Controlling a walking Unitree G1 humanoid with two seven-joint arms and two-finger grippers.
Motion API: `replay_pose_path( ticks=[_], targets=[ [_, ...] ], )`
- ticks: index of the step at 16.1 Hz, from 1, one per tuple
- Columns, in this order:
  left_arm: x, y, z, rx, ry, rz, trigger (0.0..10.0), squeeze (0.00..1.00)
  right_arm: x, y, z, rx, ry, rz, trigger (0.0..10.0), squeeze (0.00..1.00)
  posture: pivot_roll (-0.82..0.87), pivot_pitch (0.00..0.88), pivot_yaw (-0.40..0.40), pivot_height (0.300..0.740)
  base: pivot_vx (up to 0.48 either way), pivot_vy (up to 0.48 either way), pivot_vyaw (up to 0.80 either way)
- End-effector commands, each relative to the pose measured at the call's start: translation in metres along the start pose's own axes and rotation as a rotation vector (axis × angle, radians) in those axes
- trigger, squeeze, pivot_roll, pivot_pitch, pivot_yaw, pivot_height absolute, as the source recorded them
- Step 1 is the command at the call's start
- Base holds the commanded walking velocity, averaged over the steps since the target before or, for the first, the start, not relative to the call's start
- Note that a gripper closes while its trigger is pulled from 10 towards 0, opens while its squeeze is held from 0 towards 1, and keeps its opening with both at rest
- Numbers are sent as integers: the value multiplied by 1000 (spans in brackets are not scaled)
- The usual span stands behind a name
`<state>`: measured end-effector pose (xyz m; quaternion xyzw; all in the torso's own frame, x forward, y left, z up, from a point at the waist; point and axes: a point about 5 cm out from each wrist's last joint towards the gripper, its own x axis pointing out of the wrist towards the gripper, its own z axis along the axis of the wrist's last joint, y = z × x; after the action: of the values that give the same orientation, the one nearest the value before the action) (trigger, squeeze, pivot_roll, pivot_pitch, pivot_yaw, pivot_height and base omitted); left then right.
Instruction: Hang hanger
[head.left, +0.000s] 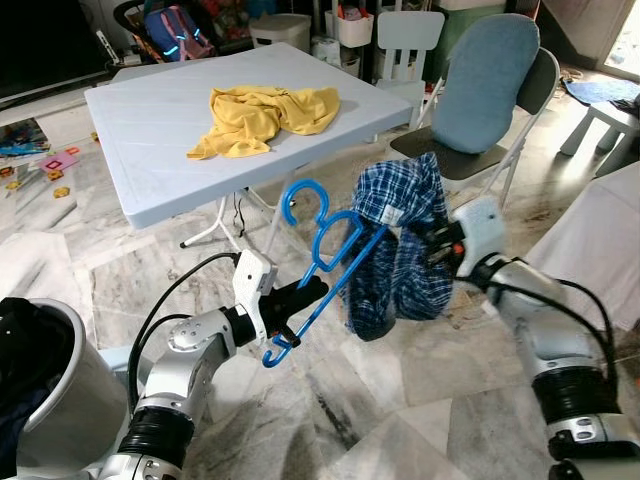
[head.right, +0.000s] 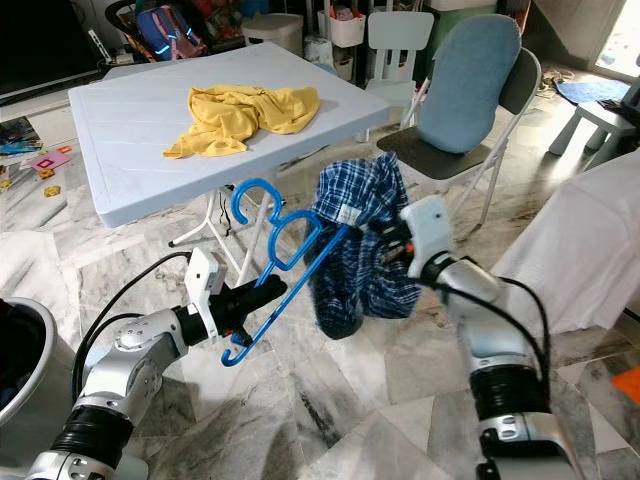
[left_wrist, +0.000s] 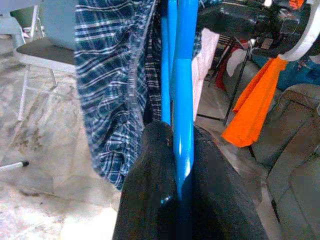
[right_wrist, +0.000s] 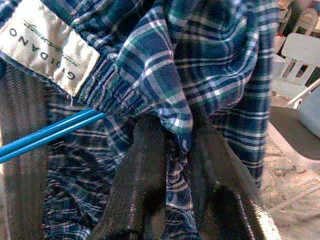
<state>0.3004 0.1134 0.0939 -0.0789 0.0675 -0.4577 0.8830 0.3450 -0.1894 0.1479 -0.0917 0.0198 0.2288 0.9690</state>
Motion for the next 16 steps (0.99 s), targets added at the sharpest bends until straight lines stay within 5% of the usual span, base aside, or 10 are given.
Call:
replay_pose_path(
  ticks=[1,6,9,14,16],
  targets=[
    [-1,4,7,35,-12,14,0,0,1,-8,15,41,-63,-32,0,0,-255,0,37,740,0,0,0],
    [-10,-6,-4,110,72,-45,0,0,8,-16,43,125,-193,-148,0,0,-249,0,38,740,0,0,0],
    [-29,-17,-14,160,157,-120,0,0,15,-20,64,131,-252,-247,0,0,-240,0,41,740,0,0,0],
    [-45,-22,-17,203,206,-123,0,0,15,-36,56,43,-185,-377,0,0,-226,0,29,740,0,0,0],
    [-49,-22,-15,231,215,-115,0,0,8,-49,46,-74,-103,-482,0,0,-226,0,29,740,0,0,0]
  ],
)
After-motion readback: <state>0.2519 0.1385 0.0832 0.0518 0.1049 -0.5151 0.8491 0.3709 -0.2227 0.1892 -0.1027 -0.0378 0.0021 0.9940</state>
